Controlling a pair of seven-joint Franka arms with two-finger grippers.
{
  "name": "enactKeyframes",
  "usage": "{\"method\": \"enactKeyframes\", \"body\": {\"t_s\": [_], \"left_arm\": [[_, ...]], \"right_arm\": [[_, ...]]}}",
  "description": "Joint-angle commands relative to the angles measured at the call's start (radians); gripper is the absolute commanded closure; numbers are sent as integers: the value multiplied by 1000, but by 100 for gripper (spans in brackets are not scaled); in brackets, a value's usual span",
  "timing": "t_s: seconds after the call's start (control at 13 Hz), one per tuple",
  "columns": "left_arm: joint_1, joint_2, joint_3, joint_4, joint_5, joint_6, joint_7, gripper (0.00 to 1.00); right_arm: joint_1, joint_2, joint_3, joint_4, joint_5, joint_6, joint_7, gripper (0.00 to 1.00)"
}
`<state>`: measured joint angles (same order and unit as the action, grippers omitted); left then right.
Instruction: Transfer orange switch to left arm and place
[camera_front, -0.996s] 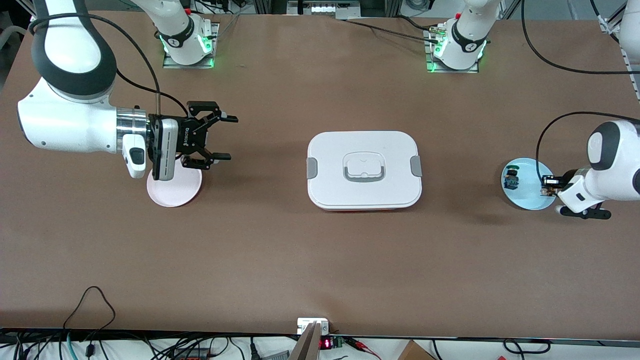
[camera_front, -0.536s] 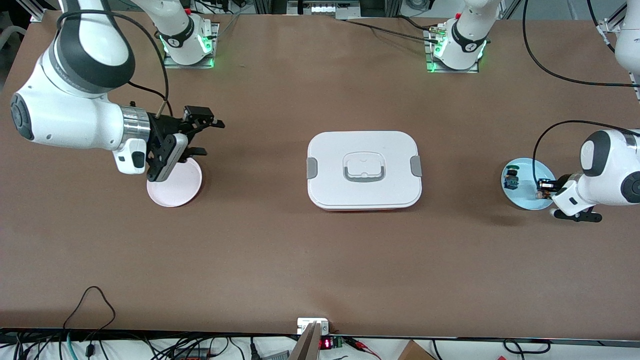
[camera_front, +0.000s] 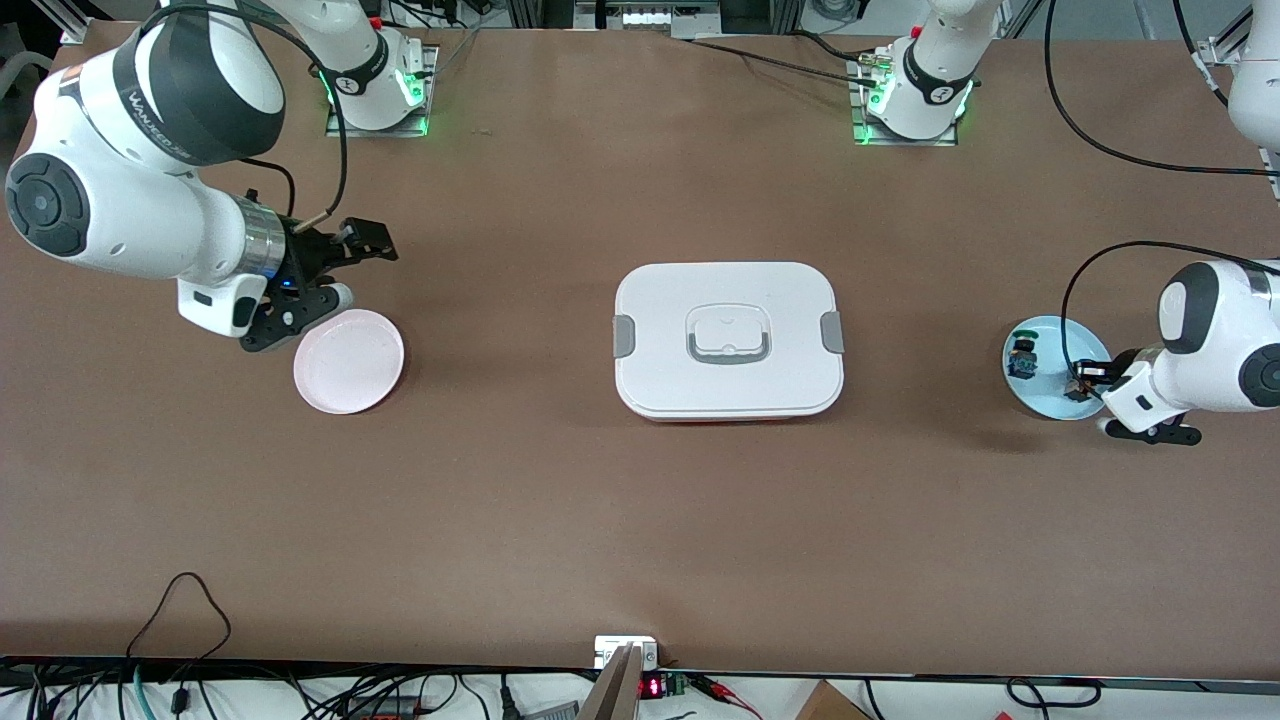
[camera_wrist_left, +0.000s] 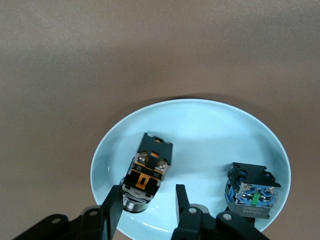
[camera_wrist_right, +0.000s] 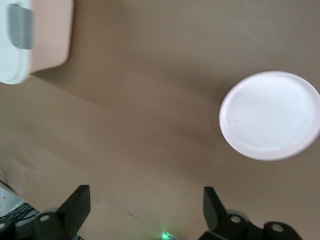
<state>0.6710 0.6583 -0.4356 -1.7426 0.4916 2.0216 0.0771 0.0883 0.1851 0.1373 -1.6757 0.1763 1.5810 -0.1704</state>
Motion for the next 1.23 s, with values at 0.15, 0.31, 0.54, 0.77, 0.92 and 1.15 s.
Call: {"method": "enactKeyframes", "body": {"t_s": [0.15,0.31,0.54,0.77,0.92,1.15], "left_arm": [[-10,-29,-28,26,19,-18,-16,0],[-8,-81,-48,35,12,-18,1,0],[-5,-132,-80,82,8,-43,48,0],[1,-134,-113,207,-5,-173,151,0],[-11,-132,-130,293,-2,-240,223,0],[-10,-134,-184,350,-4,-283,325,0]], "right_arm": [[-4,-47,-28,40,-234,-30,42,0],[-5,-58,-59,48,-239,-16,77,0],[-48,-65,-67,50,-232,4,236,0],[-137,-84,-67,48,-222,7,230,0],[-134,-113,-89,47,-225,-18,238,0],[11,-128,-241,50,-236,-9,226,0]]}}
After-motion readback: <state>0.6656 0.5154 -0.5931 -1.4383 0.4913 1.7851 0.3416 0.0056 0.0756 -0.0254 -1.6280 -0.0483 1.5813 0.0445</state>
